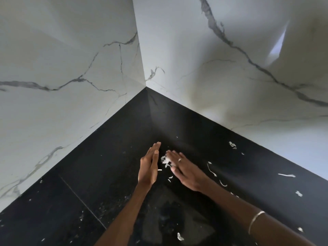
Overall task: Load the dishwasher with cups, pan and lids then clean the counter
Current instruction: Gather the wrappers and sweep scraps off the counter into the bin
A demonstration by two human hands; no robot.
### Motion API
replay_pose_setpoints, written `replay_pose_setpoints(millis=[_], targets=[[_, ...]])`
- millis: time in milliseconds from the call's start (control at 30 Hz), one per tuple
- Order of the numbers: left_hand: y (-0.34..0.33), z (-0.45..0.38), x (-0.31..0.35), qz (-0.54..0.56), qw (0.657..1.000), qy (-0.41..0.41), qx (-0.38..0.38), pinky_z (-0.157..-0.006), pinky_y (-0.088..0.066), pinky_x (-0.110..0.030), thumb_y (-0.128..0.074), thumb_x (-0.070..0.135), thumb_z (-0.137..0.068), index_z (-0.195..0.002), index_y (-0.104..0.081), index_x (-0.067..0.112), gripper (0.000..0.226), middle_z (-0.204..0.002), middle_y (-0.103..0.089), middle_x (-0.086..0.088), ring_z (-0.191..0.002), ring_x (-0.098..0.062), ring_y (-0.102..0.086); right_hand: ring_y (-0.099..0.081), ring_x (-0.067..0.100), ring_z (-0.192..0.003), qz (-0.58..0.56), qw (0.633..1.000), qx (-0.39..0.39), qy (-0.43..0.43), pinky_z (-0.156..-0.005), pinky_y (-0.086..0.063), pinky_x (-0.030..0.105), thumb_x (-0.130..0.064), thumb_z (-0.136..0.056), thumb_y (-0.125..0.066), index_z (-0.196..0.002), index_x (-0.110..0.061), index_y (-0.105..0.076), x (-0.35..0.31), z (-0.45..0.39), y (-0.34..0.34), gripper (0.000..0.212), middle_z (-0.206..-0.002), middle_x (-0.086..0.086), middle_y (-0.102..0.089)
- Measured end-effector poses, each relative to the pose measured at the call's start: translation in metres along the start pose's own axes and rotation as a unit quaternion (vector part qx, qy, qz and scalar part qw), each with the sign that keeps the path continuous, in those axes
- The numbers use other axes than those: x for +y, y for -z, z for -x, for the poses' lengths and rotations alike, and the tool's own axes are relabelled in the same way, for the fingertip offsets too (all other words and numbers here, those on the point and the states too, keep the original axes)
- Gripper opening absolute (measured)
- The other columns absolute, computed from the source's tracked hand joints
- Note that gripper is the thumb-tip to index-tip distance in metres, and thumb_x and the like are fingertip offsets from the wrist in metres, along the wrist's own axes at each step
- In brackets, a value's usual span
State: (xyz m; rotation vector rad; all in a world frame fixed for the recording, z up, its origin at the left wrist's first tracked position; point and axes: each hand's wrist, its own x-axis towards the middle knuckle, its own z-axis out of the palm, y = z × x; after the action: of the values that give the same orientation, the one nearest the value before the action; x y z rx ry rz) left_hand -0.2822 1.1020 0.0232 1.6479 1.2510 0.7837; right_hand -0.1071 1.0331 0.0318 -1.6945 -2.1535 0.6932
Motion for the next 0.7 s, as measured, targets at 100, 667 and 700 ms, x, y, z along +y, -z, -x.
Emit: replay_pose_setpoints(millis=[100, 667, 700], targets=[[0.001, 0.001, 0.0, -0.014, 1.0, -0.008, -0.013, -0.114, -0.019, -0.011, -0.035, 0.037, -0.105, -0.142, -0.05, 0.024, 0.043, -0.148, -0.046, 0.007, -0.142, -0.001, -0.027, -0.009, 0.004, -0.149, -0.022, 0.997, 0.068, 0.001, -0.123, -0.006, 0.028, -0.036, -0.103, -0.035, -0.155, -0.016, -0.02, 0.015, 0.025, 0.02, 0.057, -0.162, -0.004, -0.014], [-0.008, 0.004, -0.002, -0.133, 0.985, -0.085, -0.076, -0.122, -0.019, -0.027, -0.025, 0.045, -0.1, -0.145, -0.046, 0.016, 0.057, -0.151, -0.042, 0.007, -0.144, 0.001, -0.025, 0.002, 0.012, -0.15, 0.035, 0.986, 0.075, -0.142, -0.123, 0.001, 0.033, -0.066, -0.094, -0.01, -0.155, -0.012, -0.011, 0.043, 0.05, 0.017, 0.082, -0.162, 0.0, -0.002], [-0.012, 0.008, -0.002, -0.129, 0.984, -0.09, -0.084, -0.121, -0.019, -0.025, -0.026, 0.044, -0.1, -0.145, -0.046, 0.016, 0.057, -0.15, -0.042, 0.007, -0.144, 0.001, -0.025, 0.001, 0.01, -0.15, 0.002, 0.989, 0.074, -0.132, -0.124, -0.002, 0.034, -0.06, -0.097, -0.017, -0.155, -0.013, -0.013, 0.04, 0.052, 0.018, 0.076, -0.162, -0.001, -0.004]])
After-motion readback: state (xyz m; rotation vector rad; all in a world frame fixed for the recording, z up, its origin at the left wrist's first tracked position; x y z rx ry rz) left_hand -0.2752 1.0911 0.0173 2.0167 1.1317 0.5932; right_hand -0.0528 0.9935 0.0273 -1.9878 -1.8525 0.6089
